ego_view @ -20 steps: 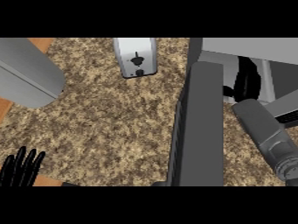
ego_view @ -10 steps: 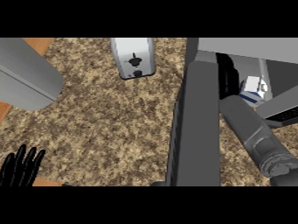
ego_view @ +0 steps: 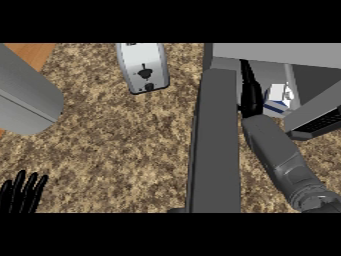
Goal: Pick up the milk, place it into the microwave and close the microwave
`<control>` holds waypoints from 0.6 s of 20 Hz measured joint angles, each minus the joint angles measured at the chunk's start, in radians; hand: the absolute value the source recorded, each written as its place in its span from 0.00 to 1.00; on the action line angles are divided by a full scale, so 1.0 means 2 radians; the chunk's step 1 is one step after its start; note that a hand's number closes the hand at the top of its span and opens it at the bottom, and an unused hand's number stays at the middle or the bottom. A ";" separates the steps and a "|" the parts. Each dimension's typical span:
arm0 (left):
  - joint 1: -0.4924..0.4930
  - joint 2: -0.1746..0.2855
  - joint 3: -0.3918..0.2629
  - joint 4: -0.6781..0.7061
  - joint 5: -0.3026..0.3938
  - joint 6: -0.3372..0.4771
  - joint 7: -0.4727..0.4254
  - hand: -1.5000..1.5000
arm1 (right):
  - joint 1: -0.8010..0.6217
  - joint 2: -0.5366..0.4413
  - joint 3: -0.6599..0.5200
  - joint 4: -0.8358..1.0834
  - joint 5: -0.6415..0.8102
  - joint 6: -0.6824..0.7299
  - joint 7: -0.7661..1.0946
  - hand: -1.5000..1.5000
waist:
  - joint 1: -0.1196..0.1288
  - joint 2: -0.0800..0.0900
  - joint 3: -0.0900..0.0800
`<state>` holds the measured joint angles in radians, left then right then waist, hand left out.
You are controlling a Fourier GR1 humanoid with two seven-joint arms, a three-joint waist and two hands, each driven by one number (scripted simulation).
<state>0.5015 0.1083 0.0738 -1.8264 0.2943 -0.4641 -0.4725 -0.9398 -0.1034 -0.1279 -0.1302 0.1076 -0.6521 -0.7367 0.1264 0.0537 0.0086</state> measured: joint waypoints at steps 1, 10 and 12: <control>0.001 0.003 0.003 0.001 0.003 -0.003 0.000 0.00 | 0.004 0.002 -0.006 -0.004 -0.007 0.012 -0.009 0.00 | -0.002 -0.001 0.000; 0.027 0.001 0.003 -0.012 0.003 -0.012 -0.009 0.00 | 0.058 0.012 -0.047 -0.010 -0.048 0.112 -0.081 0.00 | -0.021 -0.010 -0.001; 0.027 0.001 0.004 -0.016 0.006 -0.009 -0.001 0.00 | 0.067 0.013 -0.050 -0.008 -0.051 0.123 -0.092 0.00 | -0.025 -0.011 -0.002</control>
<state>0.5545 0.1110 0.0828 -1.8581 0.3056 -0.4812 -0.4749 -0.8052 -0.0783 -0.2283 -0.1459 0.0065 -0.4051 -0.9206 0.0771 0.0314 0.0052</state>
